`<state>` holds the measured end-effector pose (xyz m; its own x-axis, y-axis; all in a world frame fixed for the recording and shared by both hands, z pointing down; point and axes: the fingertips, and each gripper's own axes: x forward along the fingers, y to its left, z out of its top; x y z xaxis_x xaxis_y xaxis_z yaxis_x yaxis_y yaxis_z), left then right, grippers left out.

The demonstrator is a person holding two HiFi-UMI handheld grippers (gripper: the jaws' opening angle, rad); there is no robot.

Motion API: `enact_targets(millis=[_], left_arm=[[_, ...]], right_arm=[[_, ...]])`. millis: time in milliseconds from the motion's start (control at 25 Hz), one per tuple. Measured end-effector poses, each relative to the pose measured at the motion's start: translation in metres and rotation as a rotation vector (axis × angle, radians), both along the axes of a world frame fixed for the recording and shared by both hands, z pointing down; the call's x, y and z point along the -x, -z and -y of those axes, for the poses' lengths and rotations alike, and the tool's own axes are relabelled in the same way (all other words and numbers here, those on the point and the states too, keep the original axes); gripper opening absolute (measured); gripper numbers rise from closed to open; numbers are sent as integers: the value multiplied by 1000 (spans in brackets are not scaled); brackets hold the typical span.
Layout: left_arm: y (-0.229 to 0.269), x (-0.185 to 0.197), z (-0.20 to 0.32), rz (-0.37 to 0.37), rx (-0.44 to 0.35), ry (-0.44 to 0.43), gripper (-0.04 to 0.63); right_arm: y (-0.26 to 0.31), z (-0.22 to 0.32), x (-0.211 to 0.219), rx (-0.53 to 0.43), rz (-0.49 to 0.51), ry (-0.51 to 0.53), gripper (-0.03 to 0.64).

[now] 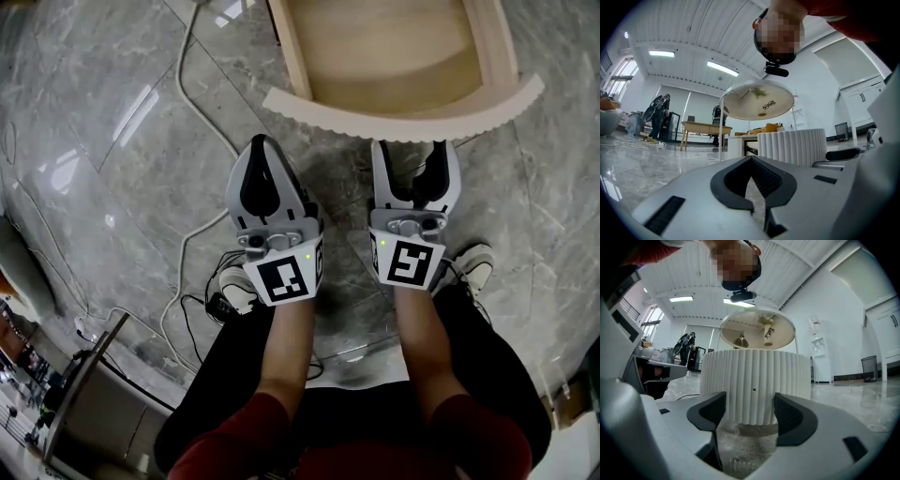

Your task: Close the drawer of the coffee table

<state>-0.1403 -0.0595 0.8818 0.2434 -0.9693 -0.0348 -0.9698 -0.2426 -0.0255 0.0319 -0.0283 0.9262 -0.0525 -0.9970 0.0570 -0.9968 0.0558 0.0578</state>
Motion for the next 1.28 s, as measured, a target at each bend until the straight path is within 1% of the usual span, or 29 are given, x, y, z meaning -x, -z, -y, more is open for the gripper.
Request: enact_targets(millis=[280,680,920,1200,1280], left_arm=[[0,4,-1,-11,3,11,12],[4,11,0,-43,6,32,12],[4,9,-1,-37,9,28,12],[4,5,-1,-14,16,21,12],[3,5,0,-7,24,23,12]], right_arm=[[-1,16,1,32,30,-23,307],[2,53,0,16,24,-7,307],[1,77,-2,26,27,-6,307],[1,103,-3,36,26,1,307],[2,111,-4,38,40,-1,307]])
